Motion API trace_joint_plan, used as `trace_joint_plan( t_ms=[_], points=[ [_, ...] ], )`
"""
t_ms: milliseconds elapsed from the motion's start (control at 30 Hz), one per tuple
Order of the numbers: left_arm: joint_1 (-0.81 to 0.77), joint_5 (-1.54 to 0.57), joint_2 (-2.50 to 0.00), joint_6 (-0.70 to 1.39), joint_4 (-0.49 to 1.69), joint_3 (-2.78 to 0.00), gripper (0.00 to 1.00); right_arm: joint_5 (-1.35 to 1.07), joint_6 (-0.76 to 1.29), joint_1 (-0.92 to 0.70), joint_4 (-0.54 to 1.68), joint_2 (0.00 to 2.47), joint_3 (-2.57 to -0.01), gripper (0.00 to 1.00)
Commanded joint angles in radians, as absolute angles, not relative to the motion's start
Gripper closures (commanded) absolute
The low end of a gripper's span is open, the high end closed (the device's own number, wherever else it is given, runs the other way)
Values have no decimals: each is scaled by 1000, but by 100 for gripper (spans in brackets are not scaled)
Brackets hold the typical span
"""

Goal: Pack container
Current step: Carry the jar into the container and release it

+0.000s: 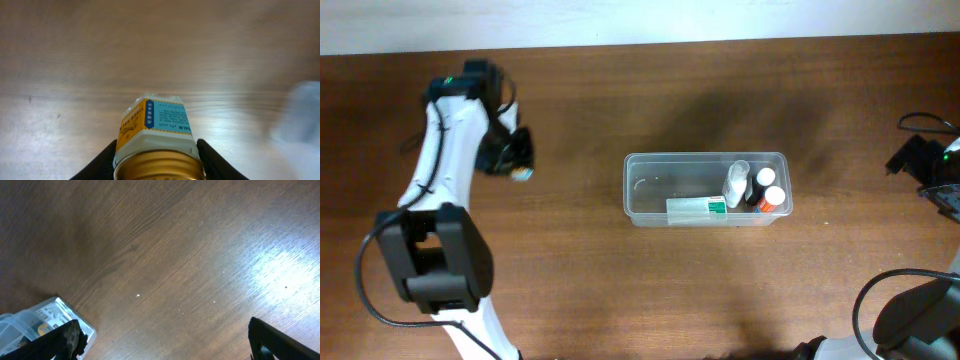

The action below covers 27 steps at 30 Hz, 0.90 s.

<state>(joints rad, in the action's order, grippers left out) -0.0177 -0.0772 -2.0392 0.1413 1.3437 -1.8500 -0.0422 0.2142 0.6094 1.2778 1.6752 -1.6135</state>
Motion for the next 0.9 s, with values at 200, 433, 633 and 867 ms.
trace_joint_plan(
  t_ms=[200, 433, 633, 867],
  points=[
    [-335, -118, -1987, 148, 1445, -2069, 70, -40, 226, 616, 1275, 1684, -1608, 2],
    [-498, -120, -1988, 174, 1486, -2065, 70, -40, 226, 616, 1275, 1684, -1608, 2],
    [-569, -119, -2001, 174, 1456, -2062, 70, -40, 226, 616, 1275, 1684, -1608, 2],
    [-603, -120, -2067, 174, 1452, -2061, 70, -40, 226, 616, 1275, 1684, -1608, 2]
  ],
)
